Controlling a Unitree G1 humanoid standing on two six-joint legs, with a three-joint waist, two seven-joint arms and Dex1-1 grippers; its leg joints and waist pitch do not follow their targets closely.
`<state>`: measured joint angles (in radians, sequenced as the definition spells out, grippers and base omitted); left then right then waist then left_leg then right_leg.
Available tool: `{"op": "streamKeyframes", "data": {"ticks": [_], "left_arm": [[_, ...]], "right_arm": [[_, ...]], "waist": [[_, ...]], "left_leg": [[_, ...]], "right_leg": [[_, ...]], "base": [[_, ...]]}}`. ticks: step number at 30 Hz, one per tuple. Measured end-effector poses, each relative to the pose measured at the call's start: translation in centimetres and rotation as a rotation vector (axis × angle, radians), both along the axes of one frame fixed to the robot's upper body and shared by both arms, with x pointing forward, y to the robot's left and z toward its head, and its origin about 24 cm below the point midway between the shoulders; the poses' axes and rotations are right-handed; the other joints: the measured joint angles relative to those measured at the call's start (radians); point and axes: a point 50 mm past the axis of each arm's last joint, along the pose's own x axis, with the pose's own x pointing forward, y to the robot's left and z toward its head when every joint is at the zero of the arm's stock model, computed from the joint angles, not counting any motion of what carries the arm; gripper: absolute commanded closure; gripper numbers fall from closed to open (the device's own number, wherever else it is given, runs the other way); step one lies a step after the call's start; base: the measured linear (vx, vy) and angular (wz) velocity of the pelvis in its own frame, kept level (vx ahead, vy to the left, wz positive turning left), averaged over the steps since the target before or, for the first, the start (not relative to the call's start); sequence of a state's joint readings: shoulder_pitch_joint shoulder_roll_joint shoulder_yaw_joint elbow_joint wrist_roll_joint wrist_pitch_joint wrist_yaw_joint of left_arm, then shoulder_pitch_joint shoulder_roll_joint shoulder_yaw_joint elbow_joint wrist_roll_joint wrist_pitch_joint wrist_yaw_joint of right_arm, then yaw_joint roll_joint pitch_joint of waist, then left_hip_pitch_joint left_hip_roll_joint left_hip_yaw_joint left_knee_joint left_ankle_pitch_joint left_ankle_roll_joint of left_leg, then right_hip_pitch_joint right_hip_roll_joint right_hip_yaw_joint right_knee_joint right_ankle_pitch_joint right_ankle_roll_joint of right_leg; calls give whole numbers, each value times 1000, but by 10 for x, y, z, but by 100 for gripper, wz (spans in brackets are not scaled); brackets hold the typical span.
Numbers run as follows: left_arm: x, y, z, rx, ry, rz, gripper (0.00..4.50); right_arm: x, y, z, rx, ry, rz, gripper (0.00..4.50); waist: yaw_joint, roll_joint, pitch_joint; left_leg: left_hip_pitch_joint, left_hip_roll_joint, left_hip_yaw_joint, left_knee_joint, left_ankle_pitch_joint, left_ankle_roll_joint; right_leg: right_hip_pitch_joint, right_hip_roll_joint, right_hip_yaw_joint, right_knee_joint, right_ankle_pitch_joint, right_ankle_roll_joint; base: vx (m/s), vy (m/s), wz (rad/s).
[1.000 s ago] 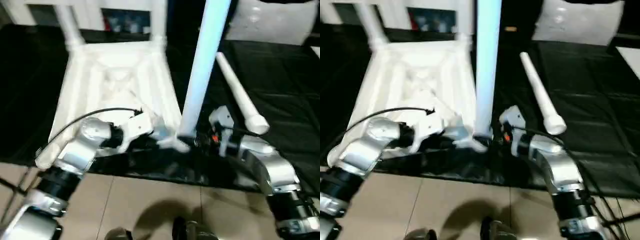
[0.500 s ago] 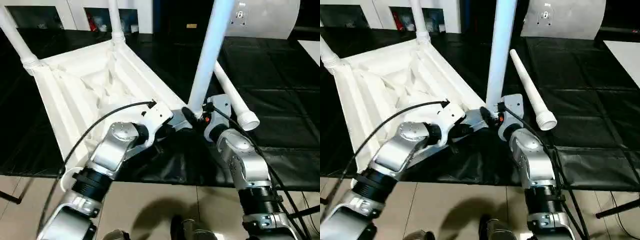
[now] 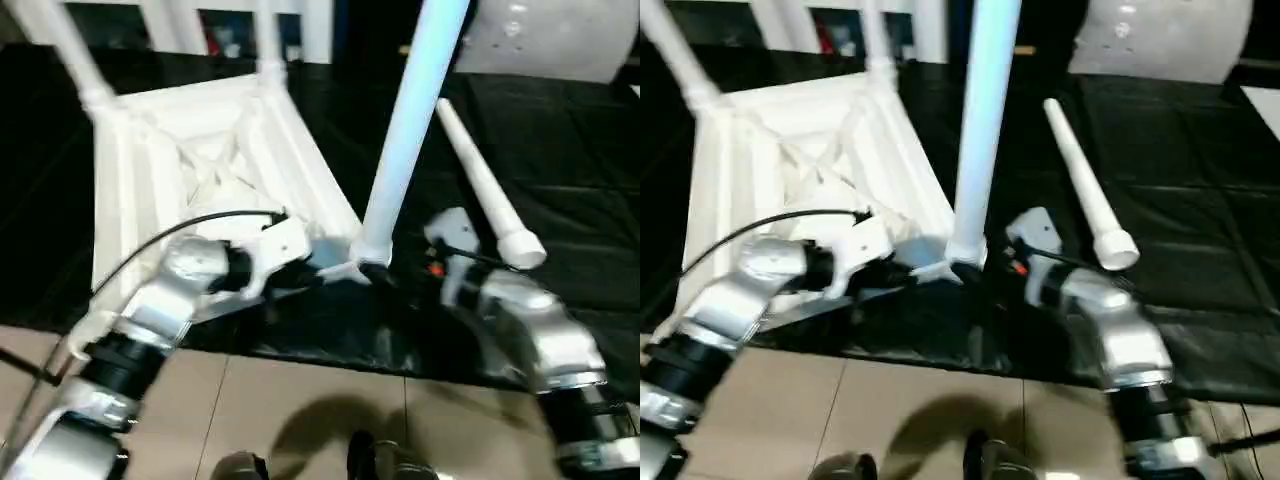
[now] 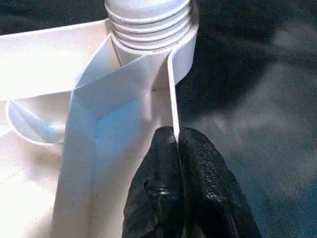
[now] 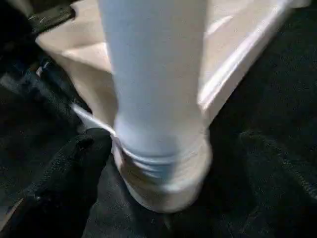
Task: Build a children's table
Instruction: Rotate leg to tighten
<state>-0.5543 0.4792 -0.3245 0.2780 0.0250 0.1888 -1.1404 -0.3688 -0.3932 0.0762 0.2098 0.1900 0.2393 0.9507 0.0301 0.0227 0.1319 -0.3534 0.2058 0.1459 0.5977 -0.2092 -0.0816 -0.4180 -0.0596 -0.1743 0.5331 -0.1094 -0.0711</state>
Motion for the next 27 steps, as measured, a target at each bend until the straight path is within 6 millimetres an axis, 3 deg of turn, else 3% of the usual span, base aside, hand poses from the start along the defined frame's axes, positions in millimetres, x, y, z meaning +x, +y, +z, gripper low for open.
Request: {"op": "streamKeyframes", "data": {"ticks": [10,27], "left_arm": [[-3,4,2,52,27,-157,450],[-3,5,0,47,28,-193,450]], "right_arm": [[-4,14,2,-25,24,258,23],[-3,14,1,-9,60,305,172]], "waist": [[18,0,0],[14,0,0]], "left_leg": [[2,0,2,2,0,0],[2,0,3,2,0,0]], "right_leg": [[1,-1,2,3,0,0],[1,-1,2,4,-1,0]], "base": [[0,0,0],[0,0,0]]}}
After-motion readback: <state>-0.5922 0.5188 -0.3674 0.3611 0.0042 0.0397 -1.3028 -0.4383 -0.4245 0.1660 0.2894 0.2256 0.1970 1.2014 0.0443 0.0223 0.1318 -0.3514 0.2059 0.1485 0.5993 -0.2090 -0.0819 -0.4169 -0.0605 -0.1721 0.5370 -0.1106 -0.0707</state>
